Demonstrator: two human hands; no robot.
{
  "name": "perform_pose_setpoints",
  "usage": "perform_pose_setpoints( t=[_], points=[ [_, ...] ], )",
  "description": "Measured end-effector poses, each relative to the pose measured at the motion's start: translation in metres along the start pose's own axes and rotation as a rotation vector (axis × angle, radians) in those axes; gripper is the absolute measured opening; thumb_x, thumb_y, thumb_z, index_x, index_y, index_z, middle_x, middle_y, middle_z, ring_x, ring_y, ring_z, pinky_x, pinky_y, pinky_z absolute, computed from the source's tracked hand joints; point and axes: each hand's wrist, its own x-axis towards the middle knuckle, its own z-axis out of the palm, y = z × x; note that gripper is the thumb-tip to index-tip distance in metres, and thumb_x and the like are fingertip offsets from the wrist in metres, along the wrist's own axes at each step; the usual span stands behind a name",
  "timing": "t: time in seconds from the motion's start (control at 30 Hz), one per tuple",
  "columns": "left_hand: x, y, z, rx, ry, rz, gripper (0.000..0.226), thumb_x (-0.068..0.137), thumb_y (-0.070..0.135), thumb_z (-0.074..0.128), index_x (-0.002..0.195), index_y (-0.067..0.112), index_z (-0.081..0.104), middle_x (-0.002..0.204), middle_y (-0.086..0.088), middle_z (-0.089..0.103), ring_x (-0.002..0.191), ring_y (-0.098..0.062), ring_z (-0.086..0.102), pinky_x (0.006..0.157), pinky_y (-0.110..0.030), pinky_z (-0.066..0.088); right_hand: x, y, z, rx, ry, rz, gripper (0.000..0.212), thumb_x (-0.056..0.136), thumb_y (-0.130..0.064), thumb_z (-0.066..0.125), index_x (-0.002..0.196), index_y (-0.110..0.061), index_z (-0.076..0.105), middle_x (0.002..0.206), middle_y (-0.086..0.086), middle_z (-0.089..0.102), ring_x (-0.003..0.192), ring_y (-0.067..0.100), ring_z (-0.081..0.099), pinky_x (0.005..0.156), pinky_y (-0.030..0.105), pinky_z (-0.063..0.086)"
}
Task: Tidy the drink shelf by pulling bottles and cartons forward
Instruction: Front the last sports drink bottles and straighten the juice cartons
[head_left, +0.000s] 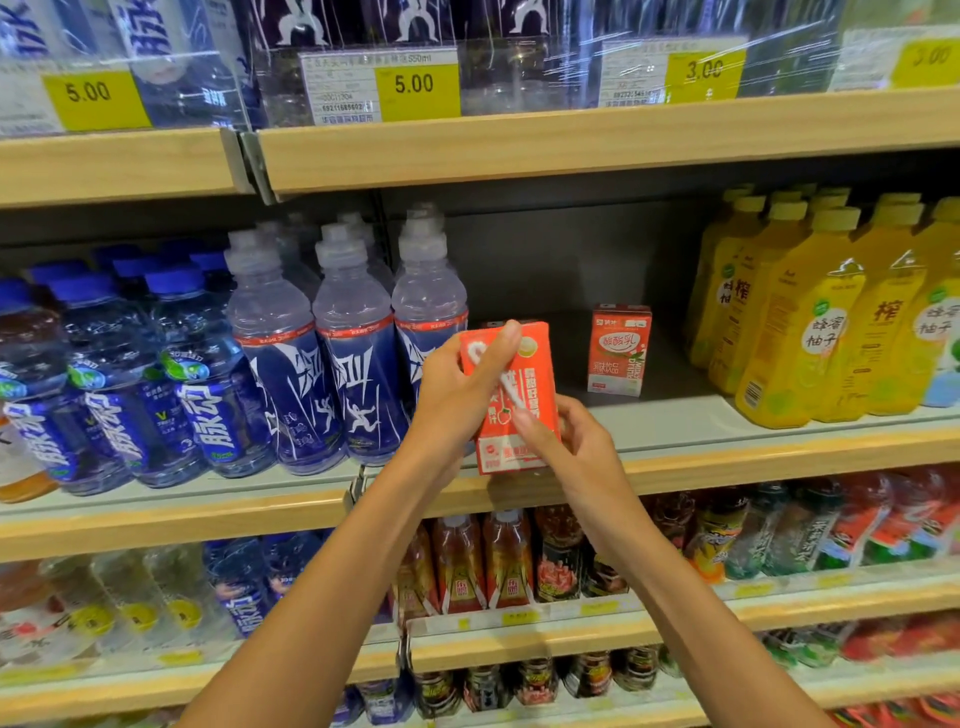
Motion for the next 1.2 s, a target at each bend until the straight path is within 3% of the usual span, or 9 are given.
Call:
perform_pose_setpoints(
  t=[0.13,0.33,0.43,0.53,0.67,0.77,0.83,1.0,1.2],
  points=[
    [-0.001,-0.001,0.003,0.027,-0.084,0.034,0.049,0.067,0.061,0.058,0.102,0.026,0.058,0.085,0.008,0.072,0.077,-0.004,0.071,0.056,-0.013,0.051,0.0,0.001,0.0,-0.029,-0.003,-0.02,0.05,0.072,-0.051,0.065,0.117,-0.029,0.055,0.102,-0.014,0.069,0.096,-0.001,0.066,0.072,0.011,0.051],
    [-0.004,-0.008,0.011,0.213,-0.026,0.094,0.036,0.089,0.05,0.051,0.114,0.024,0.051,0.102,0.007,0.064,0.085,-0.003,0.066,0.069,-0.014,0.052,-0.001,0.004,0.002,-0.134,0.14,-0.118,0.05,0.075,-0.05,0.061,0.116,-0.024,0.05,0.1,-0.013,0.062,0.091,-0.011,0.06,0.068,0.005,0.047],
    [-0.012,-0.01,0.021,0.27,0.02,0.136,0.04,0.086,0.05,0.059,0.116,0.026,0.047,0.093,0.019,0.059,0.076,0.01,0.062,0.06,-0.007,0.048,0.001,0.007,0.004,-0.197,0.235,-0.187,0.035,0.085,-0.032,0.066,0.114,-0.027,0.046,0.099,-0.015,0.059,0.089,-0.013,0.059,0.066,0.004,0.046],
    [-0.015,-0.01,0.032,0.29,0.089,0.124,0.058,0.078,0.049,0.07,0.119,0.026,0.037,0.097,0.019,0.054,0.081,0.003,0.061,0.062,-0.009,0.049,0.002,0.01,0.006,-0.25,0.263,-0.217,0.039,0.089,-0.014,0.064,0.118,-0.028,0.043,0.109,-0.009,0.056,0.097,-0.005,0.058,0.07,0.004,0.047],
    [-0.011,-0.005,0.027,0.291,0.143,0.118,0.054,0.076,0.044,0.075,0.113,0.023,0.042,0.095,0.015,0.054,0.084,-0.002,0.059,0.064,-0.015,0.046,-0.004,0.004,0.005,-0.264,0.147,-0.245,0.04,0.088,-0.026,0.065,0.115,-0.04,0.04,0.11,-0.02,0.053,0.099,-0.014,0.054,0.07,0.001,0.044],
    [-0.005,0.001,0.014,0.197,0.036,0.118,0.027,0.079,0.035,0.074,0.097,0.022,0.059,0.087,0.009,0.068,0.078,-0.005,0.069,0.061,-0.015,0.052,-0.007,-0.005,-0.008,-0.159,0.024,-0.218,0.037,0.084,-0.049,0.06,0.118,-0.04,0.046,0.109,-0.021,0.06,0.103,-0.008,0.058,0.075,0.008,0.048],
    [-0.003,0.004,0.006,0.112,-0.063,0.108,0.015,0.082,0.031,0.072,0.091,0.023,0.063,0.08,0.007,0.073,0.076,-0.003,0.07,0.058,-0.012,0.051,-0.006,-0.009,-0.019,-0.044,-0.051,-0.152,0.039,0.084,-0.048,0.055,0.12,-0.032,0.052,0.112,-0.017,0.063,0.105,0.001,0.061,0.081,0.015,0.05],
    [0.0,0.007,-0.004,0.027,-0.282,0.064,0.042,0.071,0.046,0.066,0.101,0.018,0.065,0.087,0.006,0.074,0.087,-0.013,0.072,0.075,-0.024,0.055,-0.001,-0.012,-0.028,0.144,-0.181,0.089,0.057,0.084,-0.057,0.048,0.13,-0.024,0.054,0.126,0.001,0.063,0.119,0.017,0.058,0.101,0.036,0.046],
    [-0.002,0.006,-0.004,0.024,-0.376,0.069,0.045,0.068,0.048,0.061,0.106,0.024,0.056,0.084,0.017,0.073,0.087,-0.007,0.071,0.073,-0.02,0.055,-0.002,-0.015,-0.024,0.277,-0.29,0.182,0.057,0.073,-0.062,0.06,0.118,-0.027,0.06,0.112,-0.001,0.071,0.108,0.015,0.065,0.079,0.021,0.053]
  ],
)
